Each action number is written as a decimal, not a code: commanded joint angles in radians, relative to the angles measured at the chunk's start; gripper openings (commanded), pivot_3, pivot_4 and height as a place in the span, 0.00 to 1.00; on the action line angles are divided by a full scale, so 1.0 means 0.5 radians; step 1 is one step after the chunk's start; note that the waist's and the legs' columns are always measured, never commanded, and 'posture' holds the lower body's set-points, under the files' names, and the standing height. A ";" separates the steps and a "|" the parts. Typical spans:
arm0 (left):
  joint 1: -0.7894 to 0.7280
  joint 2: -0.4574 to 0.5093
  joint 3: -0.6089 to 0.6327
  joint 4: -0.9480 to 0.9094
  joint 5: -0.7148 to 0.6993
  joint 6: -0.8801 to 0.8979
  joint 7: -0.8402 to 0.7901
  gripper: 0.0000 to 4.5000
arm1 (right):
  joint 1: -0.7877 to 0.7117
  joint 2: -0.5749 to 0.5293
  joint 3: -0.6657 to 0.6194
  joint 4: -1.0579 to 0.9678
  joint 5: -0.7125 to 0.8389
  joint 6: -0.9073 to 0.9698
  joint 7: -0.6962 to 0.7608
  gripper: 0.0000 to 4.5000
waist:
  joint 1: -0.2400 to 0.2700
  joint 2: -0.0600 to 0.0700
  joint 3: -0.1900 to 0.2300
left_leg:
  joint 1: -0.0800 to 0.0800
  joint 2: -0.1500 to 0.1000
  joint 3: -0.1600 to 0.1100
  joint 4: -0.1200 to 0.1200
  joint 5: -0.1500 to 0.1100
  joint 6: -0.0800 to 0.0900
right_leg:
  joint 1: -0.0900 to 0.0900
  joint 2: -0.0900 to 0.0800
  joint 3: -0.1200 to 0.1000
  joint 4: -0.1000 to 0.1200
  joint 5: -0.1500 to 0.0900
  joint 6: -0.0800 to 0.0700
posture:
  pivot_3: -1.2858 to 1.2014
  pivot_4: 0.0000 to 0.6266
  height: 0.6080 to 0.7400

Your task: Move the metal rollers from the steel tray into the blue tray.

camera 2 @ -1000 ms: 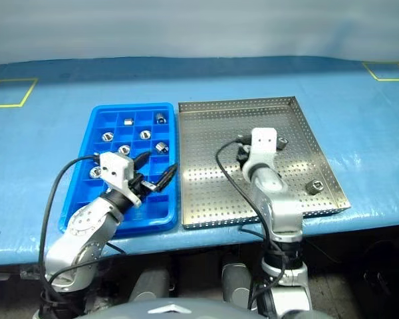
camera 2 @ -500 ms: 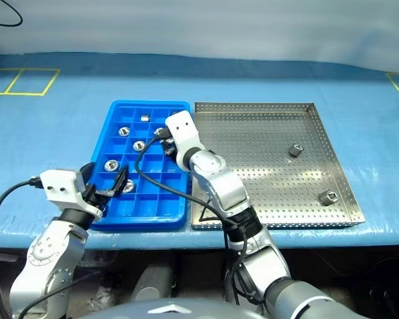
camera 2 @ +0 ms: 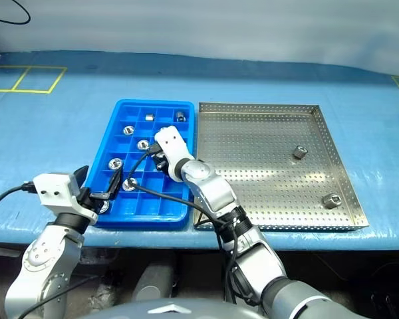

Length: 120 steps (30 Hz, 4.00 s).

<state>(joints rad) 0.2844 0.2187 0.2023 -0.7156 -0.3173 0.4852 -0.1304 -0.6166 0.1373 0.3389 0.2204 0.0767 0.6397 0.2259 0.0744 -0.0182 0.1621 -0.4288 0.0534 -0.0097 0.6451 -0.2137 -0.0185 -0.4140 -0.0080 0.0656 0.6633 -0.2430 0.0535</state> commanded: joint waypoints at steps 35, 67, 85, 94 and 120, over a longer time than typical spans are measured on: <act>-0.518 0.146 -0.643 0.247 -0.015 0.042 -0.480 1.00 | -0.083 -0.517 -1.193 0.133 -0.004 -0.260 -0.757 0.99 | -0.219 0.001 0.001 | -0.001 -0.001 0.005 0.000 -0.001 0.002 | -0.001 0.000 0.007 0.000 0.005 0.006 | 0.53 0.24 1.00; -0.429 0.105 -0.502 0.230 -0.079 -0.027 -0.468 1.00 | 0.086 -0.546 -1.035 0.026 0.132 -0.187 -0.566 0.37 | -0.207 0.010 0.003 | 0.000 -0.001 0.005 0.000 -0.001 0.002 | -0.002 0.001 0.009 0.002 0.006 0.007 | 0.55 0.24 1.00; 0.138 0.149 0.051 -0.150 -0.140 -0.070 -0.326 1.00 | 0.191 -0.489 0.137 -1.128 0.321 0.679 0.229 0.37 | -0.086 0.010 0.003 | 0.000 0.000 0.004 0.002 -0.001 0.002 | -0.001 0.000 0.005 0.002 -0.003 0.001 | 0.61 0.24 1.00; 0.154 0.122 -0.035 -0.166 -0.138 -0.069 -0.303 1.00 | 0.293 -0.551 0.319 -1.191 0.320 0.837 0.259 0.37 | -0.055 0.006 0.001 | 0.000 0.000 0.004 0.005 -0.001 0.002 | 0.000 -0.002 0.004 0.001 -0.009 0.001 | 0.61 0.24 1.00; -0.302 0.170 -0.395 0.081 -0.186 0.013 -0.487 1.00 | 0.544 -0.286 -0.540 -1.396 0.084 0.729 -0.504 0.99 | -0.102 0.001 -0.002 | -0.002 0.000 0.004 0.003 -0.001 0.002 | -0.002 0.000 0.005 0.001 -0.008 0.003 | 0.53 0.24 1.00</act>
<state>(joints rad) 0.1526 0.3041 0.0241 -0.6740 -0.3993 0.4941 -0.3583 -0.3613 -0.0233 0.1384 -0.4261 0.1484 1.0391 0.0412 0.0233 -0.0175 0.1612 -0.4298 0.0531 -0.0080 0.6465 -0.2142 -0.0176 -0.4147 -0.0081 0.0680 0.6637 -0.2463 0.0556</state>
